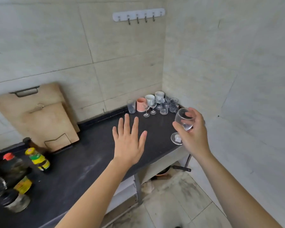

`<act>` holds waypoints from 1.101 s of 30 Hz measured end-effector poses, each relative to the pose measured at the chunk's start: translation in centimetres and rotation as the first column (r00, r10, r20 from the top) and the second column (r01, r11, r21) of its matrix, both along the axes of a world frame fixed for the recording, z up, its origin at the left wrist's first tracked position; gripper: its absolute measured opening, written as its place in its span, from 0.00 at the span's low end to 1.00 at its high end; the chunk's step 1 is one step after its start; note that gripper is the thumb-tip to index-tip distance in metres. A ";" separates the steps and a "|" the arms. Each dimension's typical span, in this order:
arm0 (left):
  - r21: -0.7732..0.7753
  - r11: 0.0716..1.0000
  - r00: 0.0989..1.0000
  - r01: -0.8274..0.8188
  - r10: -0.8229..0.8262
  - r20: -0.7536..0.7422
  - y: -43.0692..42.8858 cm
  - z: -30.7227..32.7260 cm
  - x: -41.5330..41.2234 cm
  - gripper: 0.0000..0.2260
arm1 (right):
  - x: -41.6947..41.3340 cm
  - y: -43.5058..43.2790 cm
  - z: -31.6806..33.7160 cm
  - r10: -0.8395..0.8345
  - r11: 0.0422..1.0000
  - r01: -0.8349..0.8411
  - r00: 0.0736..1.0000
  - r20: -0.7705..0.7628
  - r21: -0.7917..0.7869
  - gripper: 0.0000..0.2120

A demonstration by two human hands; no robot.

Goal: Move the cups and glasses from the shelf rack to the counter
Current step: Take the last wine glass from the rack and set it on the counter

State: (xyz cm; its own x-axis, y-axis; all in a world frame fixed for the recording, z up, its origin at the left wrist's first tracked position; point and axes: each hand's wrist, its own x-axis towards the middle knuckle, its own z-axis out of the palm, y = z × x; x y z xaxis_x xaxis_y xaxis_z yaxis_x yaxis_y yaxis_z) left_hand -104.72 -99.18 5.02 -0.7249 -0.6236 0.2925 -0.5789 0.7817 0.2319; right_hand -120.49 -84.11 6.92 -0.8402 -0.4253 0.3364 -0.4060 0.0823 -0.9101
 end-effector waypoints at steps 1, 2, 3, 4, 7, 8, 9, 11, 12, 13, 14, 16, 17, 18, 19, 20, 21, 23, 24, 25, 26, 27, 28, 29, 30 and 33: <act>0.000 1.000 1.000 0.007 -0.007 0.025 -0.3 -0.7 -1.9 0.31 | -2.0 -0.4 -0.7 -0.015 1.000 0.015 1.000 0.014 -0.003 0.32; 0.000 1.000 0.999 0.009 -0.009 0.051 -0.6 -1.3 -3.3 0.31 | -3.7 -0.9 -1.5 -0.017 1.000 0.017 1.000 0.025 -0.005 0.32; -0.003 1.000 0.997 0.007 -0.007 0.081 -1.1 -2.0 -5.1 0.32 | -5.7 -1.6 -2.2 -0.006 1.000 0.006 0.999 0.040 -0.005 0.33; -0.005 1.000 0.994 -0.001 0.002 0.105 -1.7 -2.5 -6.8 0.32 | -7.6 -2.4 -2.8 0.010 1.000 -0.010 0.999 0.053 -0.003 0.34; -0.002 0.999 0.991 -0.045 0.045 0.122 -4.0 -2.4 -11.8 0.34 | -13.0 -5.2 -3.3 0.064 0.998 -0.066 0.996 0.069 0.019 0.38; -0.008 0.998 0.993 -0.060 0.061 0.105 -4.9 -2.0 -13.5 0.33 | -14.8 -6.3 -3.0 0.083 0.996 -0.085 0.994 0.066 0.023 0.38; -0.017 0.997 0.993 -0.078 0.080 0.085 -5.7 -1.6 -14.9 0.33 | -16.4 -7.4 -2.8 0.106 0.994 -0.108 0.993 0.060 0.023 0.37; -0.021 0.993 0.992 -0.114 0.115 0.057 -7.5 -0.9 -17.5 0.32 | -19.5 -9.6 -2.4 0.155 0.988 -0.156 0.987 0.053 0.016 0.35; -0.016 0.992 0.990 -0.128 0.129 0.052 -8.1 -0.9 -18.3 0.31 | -20.6 -10.6 -2.2 0.172 0.985 -0.173 0.984 0.055 0.011 0.33; -0.005 0.990 0.988 -0.142 0.142 0.054 -8.9 -0.9 -19.2 0.30 | -21.7 -11.8 -2.2 0.188 0.982 -0.189 0.980 0.062 0.007 0.31; 0.003 0.988 0.987 -0.152 0.152 0.055 -9.5 -1.1 -20.0 0.31 | -22.7 -12.8 -2.3 0.197 0.980 -0.198 0.979 0.060 0.004 0.31; 0.008 0.986 0.983 -0.168 0.167 0.071 -11.1 -1.9 -21.7 0.32 | -24.4 -14.7 -2.9 0.213 0.977 -0.214 0.976 0.049 0.008 0.31; 0.016 0.984 0.981 -0.177 0.175 0.086 -11.8 -2.3 -22.4 0.33 | -25.1 -15.4 -3.2 0.220 0.975 -0.222 0.974 0.051 0.020 0.31; 0.030 0.982 0.978 -0.185 0.181 0.104 -12.7 -3.0 -23.4 0.33 | -26.0 -16.2 -3.6 0.226 0.973 -0.228 0.973 0.056 0.038 0.31; 0.040 0.981 0.976 -0.189 0.183 0.121 -13.6 -3.7 -24.3 0.33 | -26.8 -17.1 -4.1 0.226 0.972 -0.229 0.973 0.057 0.059 0.30; 0.048 0.981 0.974 -0.188 0.180 0.136 -14.6 -4.6 -25.2 0.33 | -27.6 -17.9 -4.5 0.220 0.971 -0.223 0.974 0.050 0.082 0.30; 0.053 0.981 0.973 -0.184 0.175 0.150 -15.5 -5.5 -26.1 0.32 | -28.3 -18.6 -4.8 0.213 0.971 -0.216 0.976 0.040 0.105 0.29; 0.066 0.984 0.972 -0.167 0.153 0.176 -17.2 -7.4 -27.7 0.30 | -29.7 -19.9 -5.5 0.201 0.966 -0.201 0.979 0.018 0.160 0.26; 0.078 0.985 0.971 -0.156 0.138 0.195 -18.0 -8.5 -28.4 0.30 | -30.5 -20.6 -6.0 0.190 0.964 -0.190 0.982 0.016 0.186 0.25; 0.092 0.985 0.968 -0.147 0.124 0.219 -18.8 -9.6 -29.1 0.30 | -31.1 -21.3 -6.6 0.181 0.961 -0.180 0.983 0.014 0.211 0.26; 0.112 0.983 0.963 -0.149 0.118 0.243 -19.5 -10.9 -29.6 0.30 | -31.8 -21.8 -7.4 0.174 0.955 -0.172 0.985 0.012 0.241 0.28; 0.129 0.980 0.957 -0.153 0.114 0.268 -20.0 -12.1 -30.1 0.30 | -32.3 -22.2 -8.2 0.170 0.948 -0.167 0.985 0.011 0.271 0.29; 0.149 0.977 0.949 -0.154 0.104 0.299 -20.7 -13.5 -30.7 0.30 | -33.1 -22.8 -9.3 0.164 0.938 -0.163 0.986 0.022 0.306 0.30; 0.169 0.974 0.938 -0.152 0.089 0.334 -21.3 -15.0 -31.2 0.31 | -33.8 -23.4 -10.4 0.157 0.926 -0.161 0.987 0.040 0.341 0.30; 0.192 0.970 0.924 -0.148 0.066 0.376 -21.9 -16.5 -31.8 0.31 | -34.4 -23.9 -11.7 0.152 0.909 -0.166 0.986 0.067 0.382 0.30; 0.262 0.952 0.868 -0.157 0.006 0.497 -22.3 -20.3 -32.6 0.31 | -35.8 -25.1 -15.6 0.159 0.857 -0.212 0.976 0.149 0.470 0.26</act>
State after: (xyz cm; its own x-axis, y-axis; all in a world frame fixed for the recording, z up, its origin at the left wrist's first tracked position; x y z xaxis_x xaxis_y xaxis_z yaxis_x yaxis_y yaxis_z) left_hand -137.32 -121.50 -15.27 -0.6690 -0.6878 -0.2816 -0.7345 0.6698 0.1091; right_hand -156.27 -109.19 -8.67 -0.7478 -0.6631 -0.0324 -0.3656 0.4520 -0.8137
